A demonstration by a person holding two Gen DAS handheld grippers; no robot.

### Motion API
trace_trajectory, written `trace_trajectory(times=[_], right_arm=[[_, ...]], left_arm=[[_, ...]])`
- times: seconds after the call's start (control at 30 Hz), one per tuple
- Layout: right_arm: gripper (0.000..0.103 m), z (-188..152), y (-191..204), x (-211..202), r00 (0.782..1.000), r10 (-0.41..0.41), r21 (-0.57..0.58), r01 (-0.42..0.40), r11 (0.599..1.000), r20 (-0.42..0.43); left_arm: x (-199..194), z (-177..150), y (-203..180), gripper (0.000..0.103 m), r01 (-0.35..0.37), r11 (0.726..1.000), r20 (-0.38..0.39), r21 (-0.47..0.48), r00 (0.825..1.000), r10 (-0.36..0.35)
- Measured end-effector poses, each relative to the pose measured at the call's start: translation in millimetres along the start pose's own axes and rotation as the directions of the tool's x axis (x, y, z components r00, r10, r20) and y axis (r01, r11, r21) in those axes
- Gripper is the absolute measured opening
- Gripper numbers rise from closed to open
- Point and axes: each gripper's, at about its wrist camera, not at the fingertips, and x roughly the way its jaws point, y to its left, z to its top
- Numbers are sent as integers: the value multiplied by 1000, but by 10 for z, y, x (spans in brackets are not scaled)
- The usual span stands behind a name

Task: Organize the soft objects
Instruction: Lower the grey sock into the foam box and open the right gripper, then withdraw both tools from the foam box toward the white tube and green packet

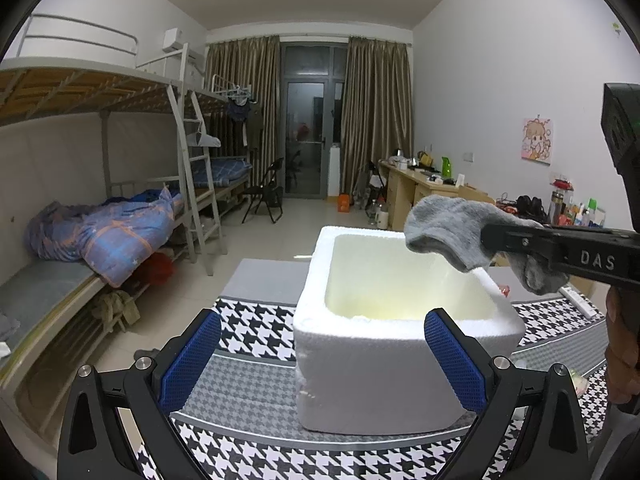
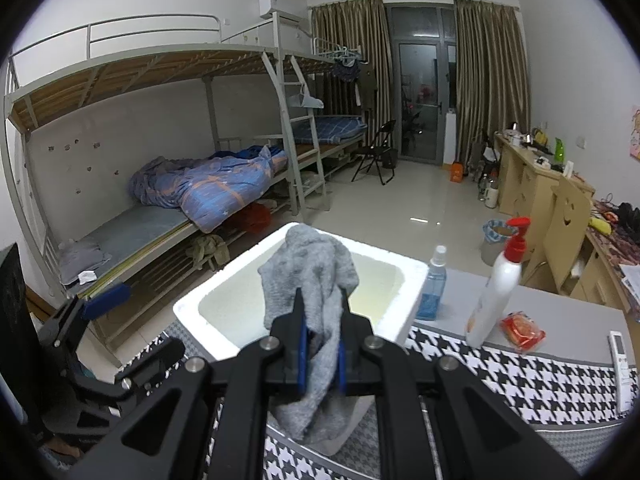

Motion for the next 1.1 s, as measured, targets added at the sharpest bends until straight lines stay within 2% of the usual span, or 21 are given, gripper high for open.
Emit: trace_trajectory(times=[0.17, 0.33, 0.37, 0.4, 0.47, 0.6, 0.93, 1.1], right_arm=[[17, 28, 9, 148, 999, 30, 20, -29, 999, -33], [32, 15, 51, 253, 999, 20, 15, -19, 1000, -49], [42, 9, 50, 264, 998, 21, 13, -21, 1000, -54], [58, 5, 55, 281, 998, 26, 11, -26, 1000, -62], [73, -3, 58, 277, 998, 25, 9, -25, 1000, -58], [78, -1, 70, 217, 999, 13, -10, -13, 1000, -33], [78, 1, 7, 46, 1000, 17, 10, -17, 1000, -9], [82, -35, -24, -68, 1000, 3, 3, -3, 1000, 11]], left_arm=[[21, -25, 42, 102, 1, 1000, -9, -8, 1000, -1], [51, -34, 55, 102, 4, 1000, -16, -10, 1000, -4], [51, -36, 62, 102, 4, 1000, -16, -10, 1000, -4], [48, -40, 71, 102, 4, 1000, -16, -11, 1000, -4], [55, -47, 69, 102, 2, 1000, -16, -13, 1000, -2], [69, -63, 110, 102, -5, 1000, -20, -21, 1000, 5], [21, -74, 29, 102, -4, 1000, -11, -4, 1000, 4], [-9, -56, -23, 102, 1, 1000, -5, 2, 1000, -1]])
